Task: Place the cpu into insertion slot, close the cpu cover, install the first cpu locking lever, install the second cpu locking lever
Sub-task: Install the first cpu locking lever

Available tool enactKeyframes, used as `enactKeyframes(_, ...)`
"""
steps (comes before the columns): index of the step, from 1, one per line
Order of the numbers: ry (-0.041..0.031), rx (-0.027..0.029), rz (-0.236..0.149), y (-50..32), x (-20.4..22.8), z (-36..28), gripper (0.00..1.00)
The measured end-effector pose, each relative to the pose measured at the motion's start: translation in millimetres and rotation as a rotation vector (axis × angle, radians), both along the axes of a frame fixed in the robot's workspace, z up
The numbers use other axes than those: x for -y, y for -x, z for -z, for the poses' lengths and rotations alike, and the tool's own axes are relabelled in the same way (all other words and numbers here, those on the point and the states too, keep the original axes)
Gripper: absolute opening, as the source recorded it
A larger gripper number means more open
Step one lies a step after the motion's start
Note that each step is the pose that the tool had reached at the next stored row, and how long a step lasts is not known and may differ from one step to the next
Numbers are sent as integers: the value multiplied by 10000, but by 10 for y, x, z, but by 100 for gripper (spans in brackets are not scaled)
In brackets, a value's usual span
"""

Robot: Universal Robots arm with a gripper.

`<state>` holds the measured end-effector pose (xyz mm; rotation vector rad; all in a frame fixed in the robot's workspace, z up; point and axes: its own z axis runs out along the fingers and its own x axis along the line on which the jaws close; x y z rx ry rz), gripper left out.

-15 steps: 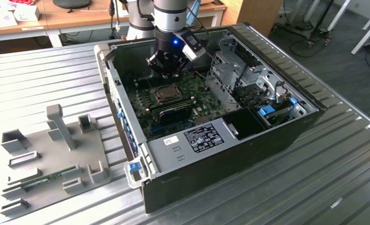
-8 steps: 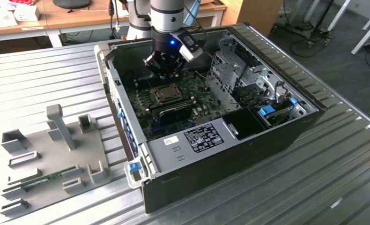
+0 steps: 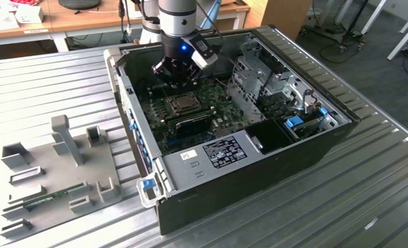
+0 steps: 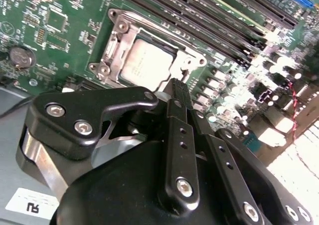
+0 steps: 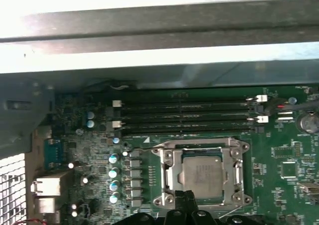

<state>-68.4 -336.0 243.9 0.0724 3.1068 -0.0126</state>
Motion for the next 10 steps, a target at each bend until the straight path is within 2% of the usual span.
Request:
enactKeyframes(4,0,6,2,50,0,0,10)
enactKeyframes(10,1,7,0,55,0,-39,10)
